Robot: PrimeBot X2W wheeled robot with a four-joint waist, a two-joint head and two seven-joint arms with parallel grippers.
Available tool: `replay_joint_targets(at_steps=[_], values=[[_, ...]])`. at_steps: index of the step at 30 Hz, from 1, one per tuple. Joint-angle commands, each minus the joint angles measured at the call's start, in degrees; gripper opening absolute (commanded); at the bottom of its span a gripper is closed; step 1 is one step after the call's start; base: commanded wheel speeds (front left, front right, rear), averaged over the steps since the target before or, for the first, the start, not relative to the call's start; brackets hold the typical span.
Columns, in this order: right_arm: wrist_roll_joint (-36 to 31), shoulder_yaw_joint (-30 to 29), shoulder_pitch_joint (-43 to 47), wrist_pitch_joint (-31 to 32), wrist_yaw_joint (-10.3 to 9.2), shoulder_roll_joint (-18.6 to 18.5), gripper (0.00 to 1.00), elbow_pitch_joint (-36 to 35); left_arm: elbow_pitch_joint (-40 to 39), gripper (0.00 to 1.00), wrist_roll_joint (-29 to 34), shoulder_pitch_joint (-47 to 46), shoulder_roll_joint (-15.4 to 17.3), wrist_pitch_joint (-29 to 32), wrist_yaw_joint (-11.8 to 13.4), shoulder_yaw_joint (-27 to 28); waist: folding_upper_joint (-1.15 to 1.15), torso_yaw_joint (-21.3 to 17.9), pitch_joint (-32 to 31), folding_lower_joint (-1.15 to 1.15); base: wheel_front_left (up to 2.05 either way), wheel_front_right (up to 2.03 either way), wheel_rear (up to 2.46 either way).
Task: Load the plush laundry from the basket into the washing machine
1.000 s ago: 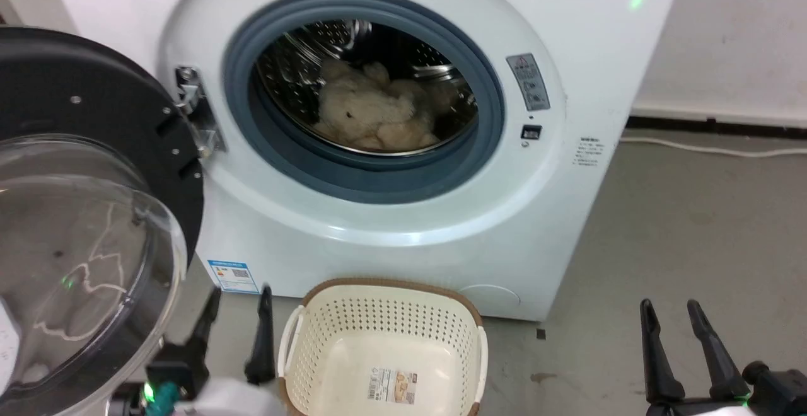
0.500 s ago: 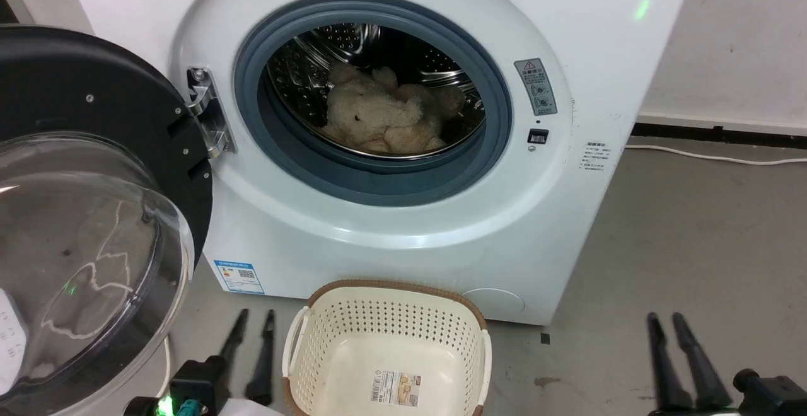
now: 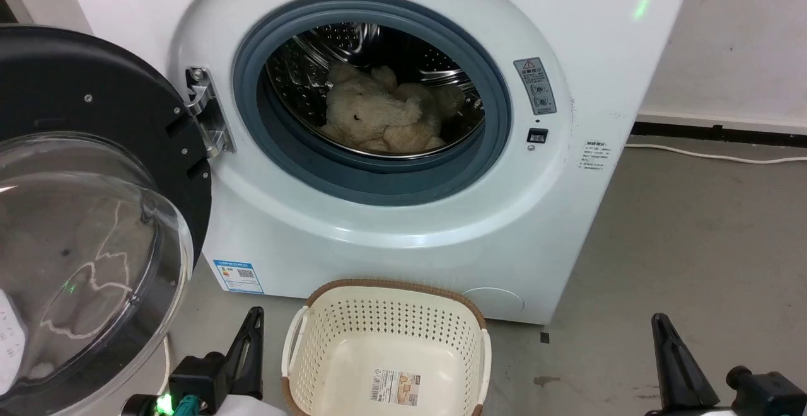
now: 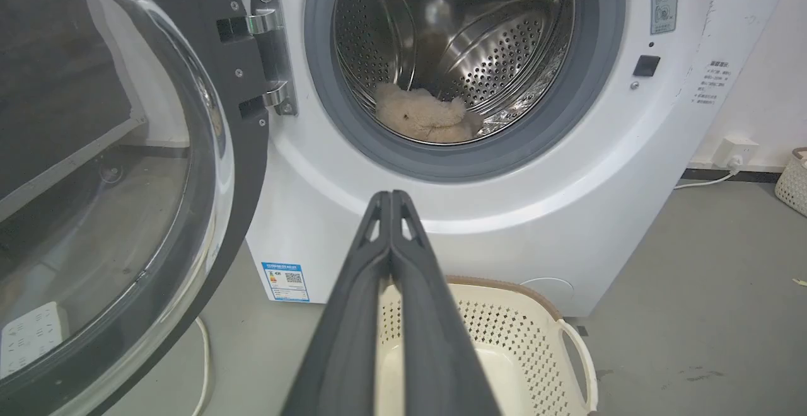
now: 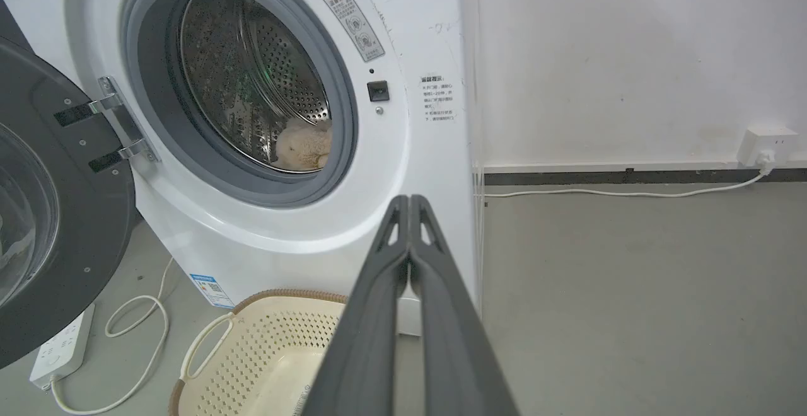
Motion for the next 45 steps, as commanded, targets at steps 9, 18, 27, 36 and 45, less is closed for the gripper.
replay_joint_targets(at_steps=[9, 18, 27, 36, 45], values=[[-1.32, 0.20, -1.21, 1.18, 0.01, 0.00, 0.00, -0.56, -1.22, 0.00, 1.20, -0.22, -0.62, 1.29, -0.17, 0.73, 0.00, -0.26, 0.09, 0.00, 0.00, 0.00, 0.00], [-2.25, 0.36, -1.72, 2.25, 0.01, -0.01, 0.00, -0.85, -2.03, 0.00, 1.85, -0.31, -0.95, 2.34, -0.25, 1.22, 0.00, -0.49, 0.18, 0.00, 0.00, 0.00, 0.00], [-3.18, 0.51, -2.22, 3.31, 0.01, -0.01, 0.00, -1.14, -2.85, 0.00, 2.50, -0.40, -1.28, 3.40, -0.32, 1.70, 0.00, -0.73, 0.26, 0.00, 0.00, 0.00, 0.00], [-4.11, 0.67, -2.73, 4.36, 0.02, -0.01, 0.00, -1.43, -3.66, 0.00, 3.15, -0.48, -1.61, 4.45, -0.39, 2.18, 0.00, -0.97, 0.35, 0.00, 0.00, 0.00, 0.00], [-4.94, 0.81, -3.18, 5.31, 0.02, -0.01, 0.00, -1.68, -4.39, 0.00, 3.72, -0.56, -1.90, 5.39, -0.46, 2.62, 0.00, -1.18, 0.42, 0.00, 0.00, 0.00, 0.00]])
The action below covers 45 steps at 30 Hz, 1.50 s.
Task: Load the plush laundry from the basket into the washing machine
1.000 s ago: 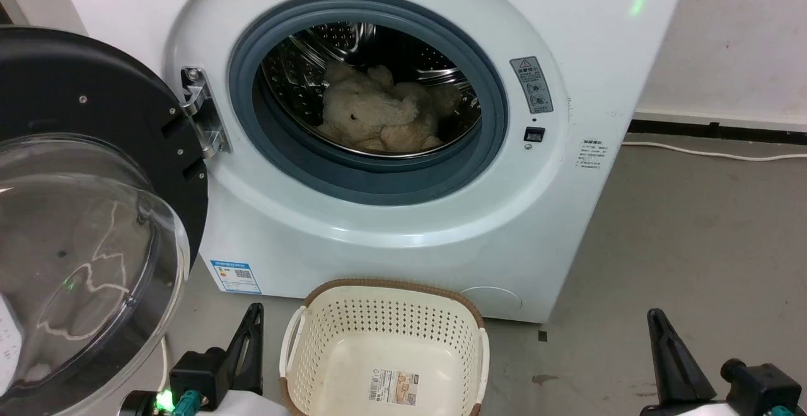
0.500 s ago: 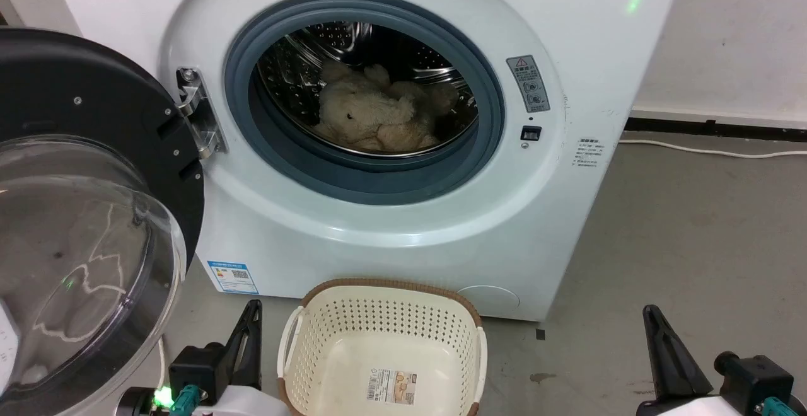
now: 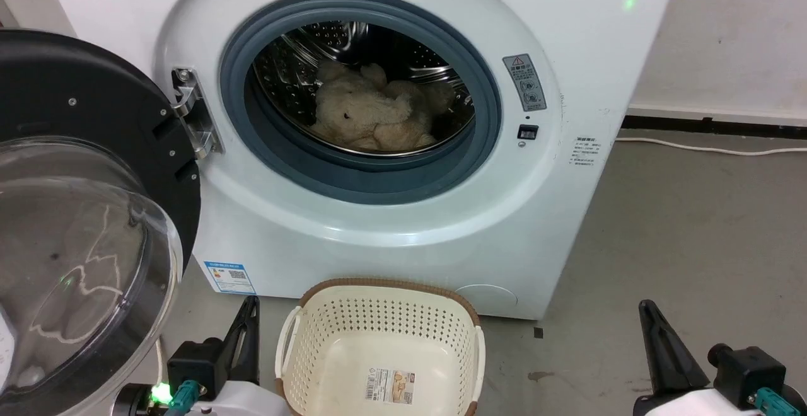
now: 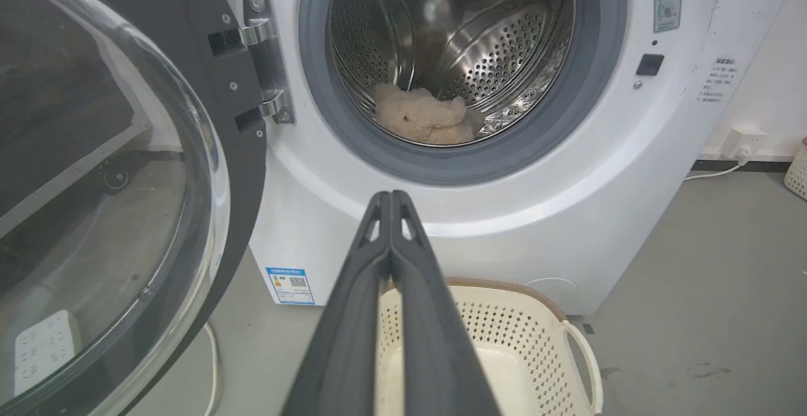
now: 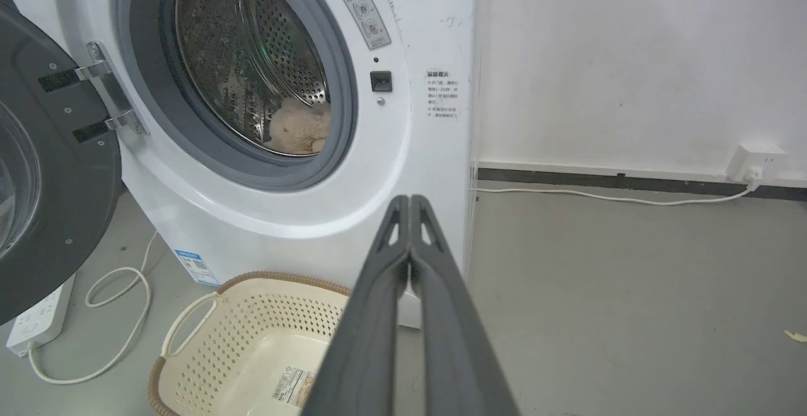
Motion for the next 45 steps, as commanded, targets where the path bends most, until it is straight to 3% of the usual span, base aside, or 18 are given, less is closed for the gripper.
replay_joint_targets(at_steps=[1, 45], values=[[-0.76, 0.15, -1.07, 0.41, 0.02, -0.01, 0.00, -0.47, -0.59, 0.00, 0.67, -0.53, -0.40, 0.41, -0.31, 0.34, 0.00, -0.05, 0.02, 0.00, 0.00, 0.00, 0.00], [-5.20, 0.90, -3.49, 5.48, 0.04, -0.02, 0.00, -1.85, -4.48, 0.00, 3.77, -0.95, -1.98, 5.45, -0.65, 2.65, 0.00, -1.19, 0.42, 0.00, 0.00, 0.00, 0.00]])
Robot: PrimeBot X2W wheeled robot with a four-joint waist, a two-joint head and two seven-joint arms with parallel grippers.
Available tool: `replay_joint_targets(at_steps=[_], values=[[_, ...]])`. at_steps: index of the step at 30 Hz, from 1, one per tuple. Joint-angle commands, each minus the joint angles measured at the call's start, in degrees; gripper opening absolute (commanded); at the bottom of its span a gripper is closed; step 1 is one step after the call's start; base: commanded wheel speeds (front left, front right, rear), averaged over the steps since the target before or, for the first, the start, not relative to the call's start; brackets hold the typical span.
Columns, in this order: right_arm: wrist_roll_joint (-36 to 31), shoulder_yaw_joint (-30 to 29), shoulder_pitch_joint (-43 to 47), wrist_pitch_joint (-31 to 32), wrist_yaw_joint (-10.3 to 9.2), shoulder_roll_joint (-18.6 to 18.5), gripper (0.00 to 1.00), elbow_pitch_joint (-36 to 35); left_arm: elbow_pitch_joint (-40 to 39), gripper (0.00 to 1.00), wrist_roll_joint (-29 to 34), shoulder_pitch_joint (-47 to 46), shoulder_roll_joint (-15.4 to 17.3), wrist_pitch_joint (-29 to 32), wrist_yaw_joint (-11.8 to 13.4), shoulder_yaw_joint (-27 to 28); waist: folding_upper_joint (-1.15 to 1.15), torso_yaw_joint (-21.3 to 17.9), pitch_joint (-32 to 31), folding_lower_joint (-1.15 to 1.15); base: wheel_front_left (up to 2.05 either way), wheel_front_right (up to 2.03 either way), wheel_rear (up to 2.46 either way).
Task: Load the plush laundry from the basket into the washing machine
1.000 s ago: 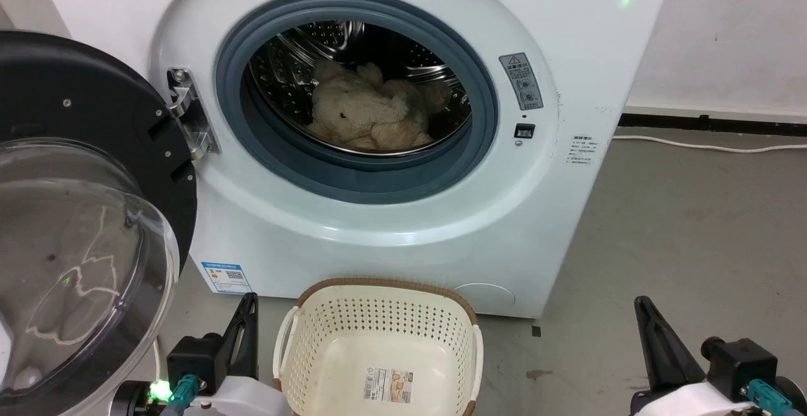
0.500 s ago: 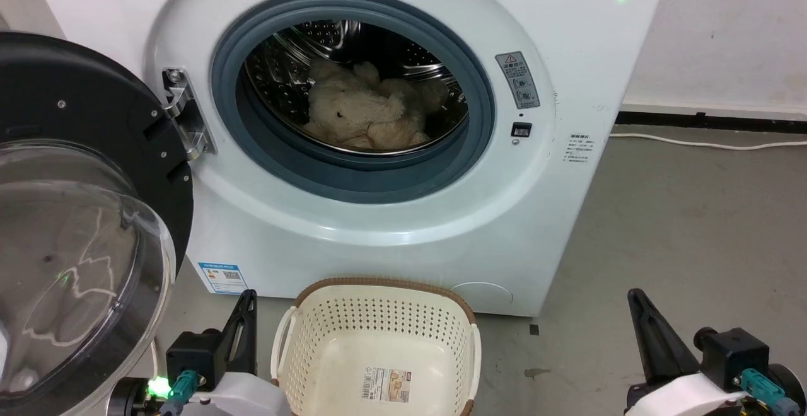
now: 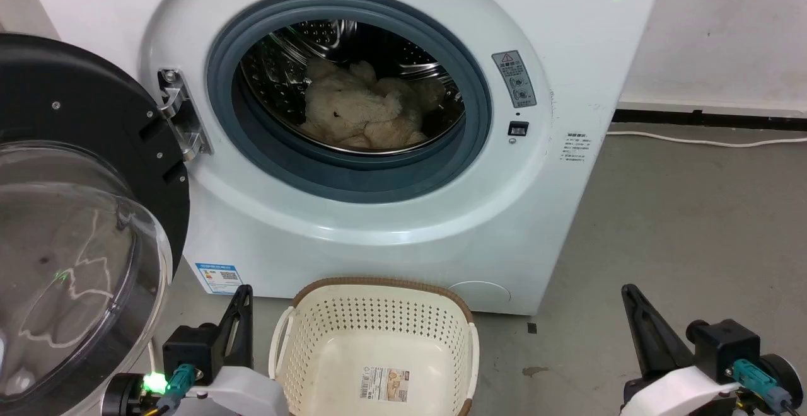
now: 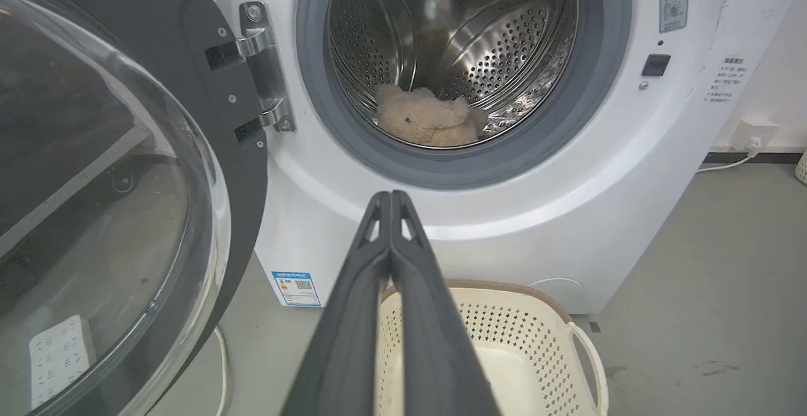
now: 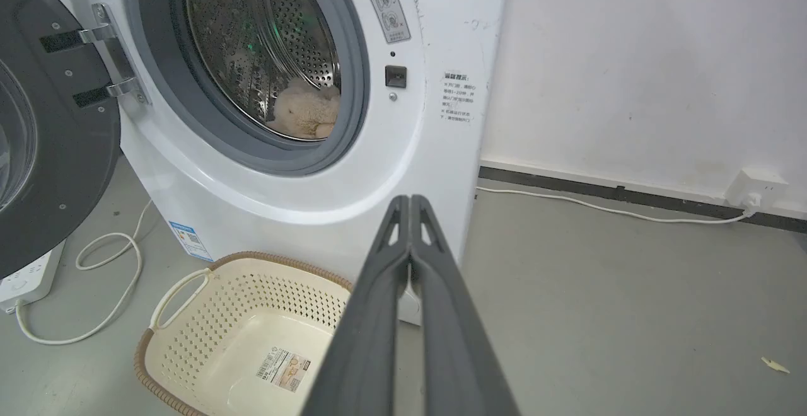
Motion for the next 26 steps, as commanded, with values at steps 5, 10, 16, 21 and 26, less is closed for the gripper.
replay_joint_targets(at_steps=[5, 10, 16, 21, 26], values=[[-1.09, 0.19, -1.05, 0.82, 0.04, -0.02, 0.00, -0.56, -0.92, 0.00, 0.87, -0.75, -0.50, 0.92, -0.20, 0.47, 0.00, -0.15, 0.05, 0.00, 0.00, 0.00, 0.00], [-1.61, 0.28, -1.33, 1.41, 0.04, -0.02, 0.00, -0.72, -1.37, 0.00, 1.23, -0.80, -0.68, 1.51, -0.24, 0.74, 0.00, -0.28, 0.10, 0.00, 0.00, 0.00, 0.00], [-2.23, 0.38, -1.66, 2.12, 0.04, -0.02, 0.00, -0.91, -1.91, 0.00, 1.66, -0.85, -0.90, 2.21, -0.29, 1.06, 0.00, -0.44, 0.16, 0.00, 0.00, 0.00, 0.00], [-2.75, 0.47, -1.94, 2.71, 0.04, -0.03, 0.00, -1.07, -2.36, 0.00, 2.02, -0.90, -1.09, 2.80, -0.33, 1.33, 0.00, -0.57, 0.20, 0.00, 0.00, 0.00, 0.00], [-2.86, 0.49, -2.01, 2.84, 0.05, -0.03, 0.00, -1.10, -2.47, 0.00, 2.10, -0.91, -1.13, 2.93, -0.34, 1.39, 0.00, -0.60, 0.21, 0.00, 0.00, 0.00, 0.00]])
